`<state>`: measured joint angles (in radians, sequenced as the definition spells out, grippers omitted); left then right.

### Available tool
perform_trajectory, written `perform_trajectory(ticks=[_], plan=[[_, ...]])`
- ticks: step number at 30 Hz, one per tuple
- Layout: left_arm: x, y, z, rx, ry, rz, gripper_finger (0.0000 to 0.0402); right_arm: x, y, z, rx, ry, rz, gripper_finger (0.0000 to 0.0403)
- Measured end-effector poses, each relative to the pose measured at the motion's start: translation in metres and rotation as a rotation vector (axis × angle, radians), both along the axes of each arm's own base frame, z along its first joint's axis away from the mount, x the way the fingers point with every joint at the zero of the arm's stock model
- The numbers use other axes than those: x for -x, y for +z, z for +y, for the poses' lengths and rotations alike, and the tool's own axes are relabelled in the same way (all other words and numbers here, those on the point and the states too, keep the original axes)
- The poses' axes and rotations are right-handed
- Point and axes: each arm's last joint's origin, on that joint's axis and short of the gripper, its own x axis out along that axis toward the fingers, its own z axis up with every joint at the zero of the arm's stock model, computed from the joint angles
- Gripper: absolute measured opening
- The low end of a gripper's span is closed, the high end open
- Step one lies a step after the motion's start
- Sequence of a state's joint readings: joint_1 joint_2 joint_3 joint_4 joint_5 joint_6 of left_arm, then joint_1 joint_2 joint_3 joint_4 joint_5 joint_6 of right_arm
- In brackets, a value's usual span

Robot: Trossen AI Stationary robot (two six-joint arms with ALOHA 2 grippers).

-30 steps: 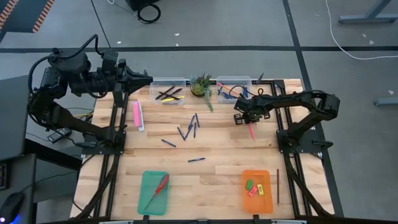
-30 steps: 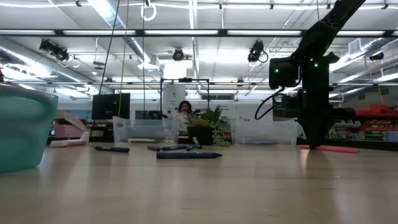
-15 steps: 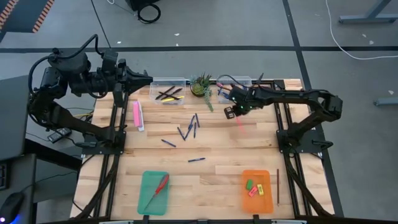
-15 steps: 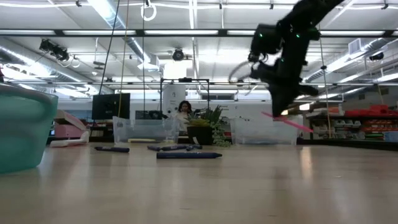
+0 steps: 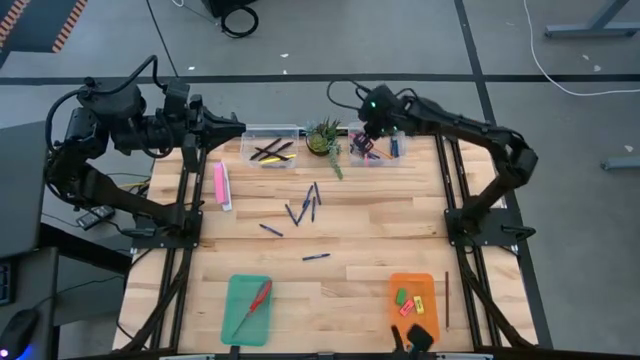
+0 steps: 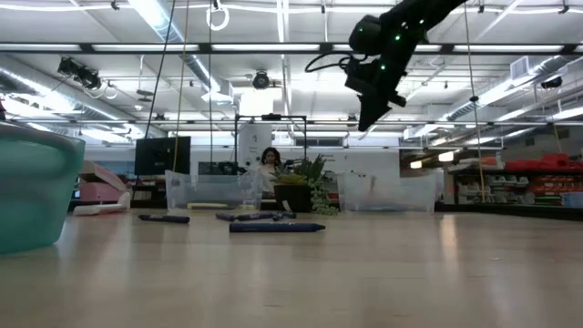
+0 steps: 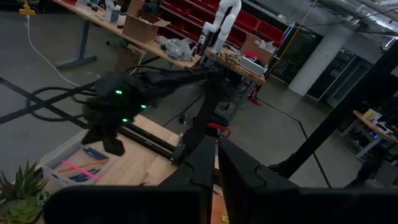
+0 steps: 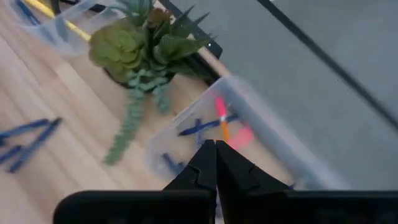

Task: Sort crayons/erasers/pens/pencils in bins
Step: Put the pink pencil into the right transparent bin, then put the blue crayon into the right transparent bin

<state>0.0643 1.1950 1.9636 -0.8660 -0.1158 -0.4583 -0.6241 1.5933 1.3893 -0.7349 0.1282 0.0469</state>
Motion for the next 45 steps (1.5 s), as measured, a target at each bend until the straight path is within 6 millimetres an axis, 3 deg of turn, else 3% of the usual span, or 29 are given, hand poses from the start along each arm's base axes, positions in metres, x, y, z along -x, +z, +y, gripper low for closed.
perform_trajectory(ticks=[8, 14, 18, 24, 30, 34, 38, 41, 45], plan=[[0.0, 0.0, 0.0, 0.001, 0.0, 0.0, 0.0021, -0.021, -0.019, -0.039, -0.026, 0.106, 0.169, 0.0008], [0.0, 0.0, 0.0, 0.0, 0.0, 0.0, 0.0025, -0.026, -0.023, -0.044, -0.075, 0.014, 0.136, 0.0008], [0.0, 0.0, 0.0, -0.007, -0.001, 0.001, 0.0021, -0.024, -0.015, -0.038, -0.136, -0.023, 0.06, 0.0011], [0.0, 0.0, 0.0, -0.026, -0.001, 0.004, 0.0022, -0.038, 0.001, -0.006, -0.391, 0.02, -0.165, 0.0045], [0.0, 0.0, 0.001, -0.048, 0.017, 0.009, 0.0032, -0.081, -0.001, 0.061, -0.378, 0.276, -0.154, 0.0093], [0.0, 0.0, 0.001, -0.015, 0.048, 0.003, 0.0034, -0.096, -0.005, 0.092, -0.395, 0.132, -0.162, 0.0114], [0.001, -0.007, 0.004, 0.028, 0.127, 0.06, 0.0035, -0.099, -0.006, 0.1, -0.508, -0.037, -0.211, 0.0127], [-0.003, -0.018, 0.006, 0.091, 0.165, 0.163, 0.0039, -0.099, -0.005, 0.109, -0.571, -0.027, -0.206, 0.0133], [-0.011, -0.039, 0.007, 0.168, 0.199, 0.35, 0.0053, -0.084, 0.01, 0.12, -0.605, 0.006, -0.172, 0.0134]])
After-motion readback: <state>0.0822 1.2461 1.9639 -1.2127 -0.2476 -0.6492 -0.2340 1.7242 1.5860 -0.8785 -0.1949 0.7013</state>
